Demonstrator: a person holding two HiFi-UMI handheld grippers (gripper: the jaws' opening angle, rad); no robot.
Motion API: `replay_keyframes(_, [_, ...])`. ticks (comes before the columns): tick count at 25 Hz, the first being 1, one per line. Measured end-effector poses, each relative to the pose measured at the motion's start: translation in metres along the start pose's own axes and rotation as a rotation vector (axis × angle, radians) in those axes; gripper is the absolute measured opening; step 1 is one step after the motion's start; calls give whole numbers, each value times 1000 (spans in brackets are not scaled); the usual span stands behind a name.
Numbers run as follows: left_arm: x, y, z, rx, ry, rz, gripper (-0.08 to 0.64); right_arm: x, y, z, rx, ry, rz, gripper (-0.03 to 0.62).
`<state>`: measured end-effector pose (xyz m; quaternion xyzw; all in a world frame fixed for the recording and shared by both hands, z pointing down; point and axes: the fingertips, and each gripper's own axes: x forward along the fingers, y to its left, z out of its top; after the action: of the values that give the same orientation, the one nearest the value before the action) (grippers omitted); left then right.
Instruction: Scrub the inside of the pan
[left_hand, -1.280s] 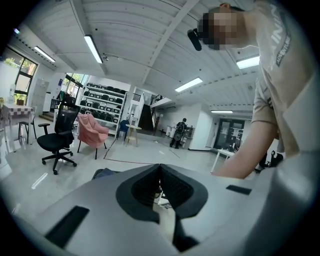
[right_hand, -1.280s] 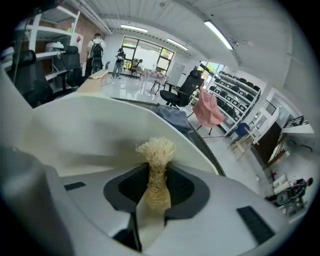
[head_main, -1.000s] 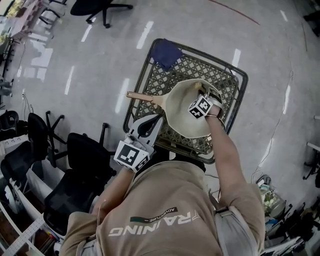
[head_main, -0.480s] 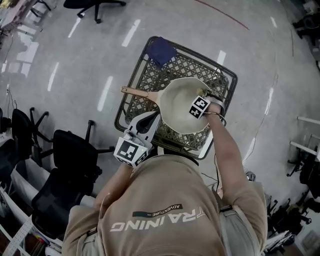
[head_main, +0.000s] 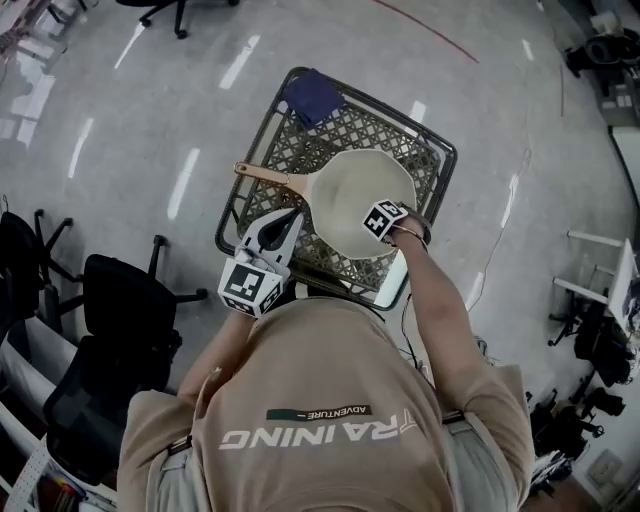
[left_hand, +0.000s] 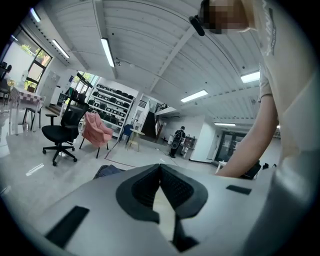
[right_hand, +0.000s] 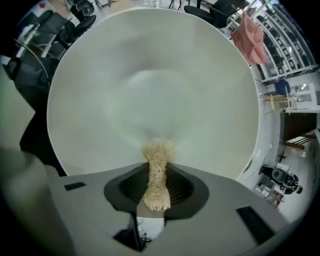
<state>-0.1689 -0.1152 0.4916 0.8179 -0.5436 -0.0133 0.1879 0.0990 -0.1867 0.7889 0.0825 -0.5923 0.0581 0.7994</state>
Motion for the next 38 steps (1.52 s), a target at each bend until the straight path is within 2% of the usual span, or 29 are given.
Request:
replay_keyframes(3, [0,0,5,5,-12,-4,18,-1,29,4,70,-7,112,104])
replay_keyframes(8, [-5,-3,6,13,-4,-46,18,-16,76,26,280,-49,293,104])
replay_keyframes(14, [-8,-1,4,24,6,-55,18,-37,111,84,494,-168,499,104])
replay_keyframes(20, [-13,4,6,33,10,-43,18,-51,106,125,652,-238,570,103])
replay_keyframes(25, [-12,11,7,39,12,-29,18,-63,92,157,889,-332,664,103])
replay_keyframes(28, [-11,9,7,44,19,-32,18,-75,71,176,1020,-430,702,103])
replay_keyframes(31, [-11,7,6,50,27,-36,18,-86,48,186,1074,-547,703,103])
replay_keyframes(33, [-9,5,6,52,32,-37,18,-92,33,187,1053,-622,649,103])
replay_keyframes(36, [-4,0,8,66,46,-50,18,-92,12,178,944,-714,459,103])
replay_keyframes(38, [3,-7,11,80,53,-66,18,-86,3,166,843,-736,333,103])
